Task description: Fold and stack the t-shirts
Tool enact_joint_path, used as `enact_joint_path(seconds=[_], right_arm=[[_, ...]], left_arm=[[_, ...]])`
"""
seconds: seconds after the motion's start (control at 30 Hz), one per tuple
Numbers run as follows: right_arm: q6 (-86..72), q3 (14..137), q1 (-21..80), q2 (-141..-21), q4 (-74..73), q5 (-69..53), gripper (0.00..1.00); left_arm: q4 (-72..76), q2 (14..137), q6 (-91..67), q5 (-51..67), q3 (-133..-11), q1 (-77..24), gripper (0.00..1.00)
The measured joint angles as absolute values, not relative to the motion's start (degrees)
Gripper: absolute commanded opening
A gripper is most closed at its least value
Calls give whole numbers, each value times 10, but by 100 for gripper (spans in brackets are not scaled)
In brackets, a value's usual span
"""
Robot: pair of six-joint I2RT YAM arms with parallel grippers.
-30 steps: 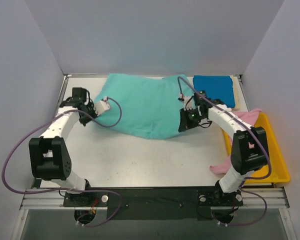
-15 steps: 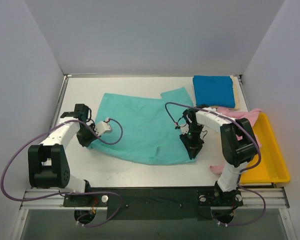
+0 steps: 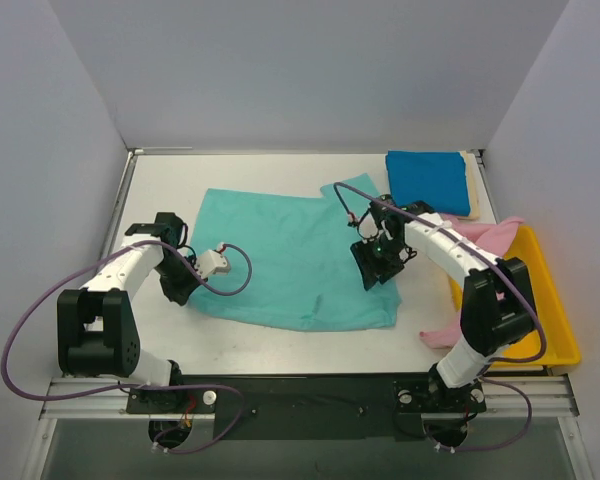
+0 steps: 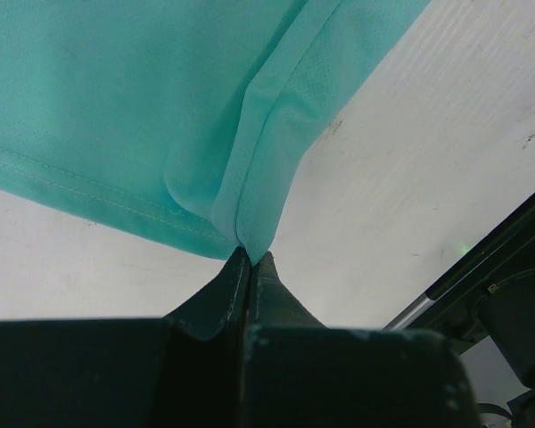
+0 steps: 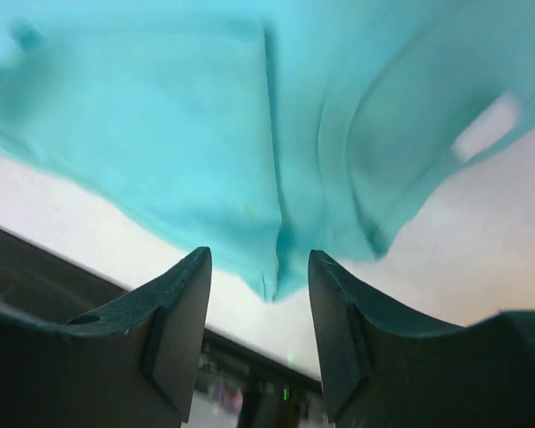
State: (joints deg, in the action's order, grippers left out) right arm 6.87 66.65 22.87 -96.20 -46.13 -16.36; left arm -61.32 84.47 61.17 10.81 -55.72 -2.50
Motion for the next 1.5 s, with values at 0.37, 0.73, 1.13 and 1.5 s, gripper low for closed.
enact_joint_path(seconds=[0.37, 0.73, 1.13, 1.5], right_arm=[[50, 716, 230, -1068, -261, -232, 37], [51, 691, 234, -1080, -255, -235, 14], [54, 678, 213, -1003, -271, -233, 0], [61, 677, 87, -882, -287, -256, 0]], left_arm=[[-613, 839, 615, 107, -557, -25, 0], [-613, 832, 614, 107, -557, -25, 0], [-615, 832, 601, 102, -572, -29, 0], [-581, 888, 573, 74, -686, -44, 0]])
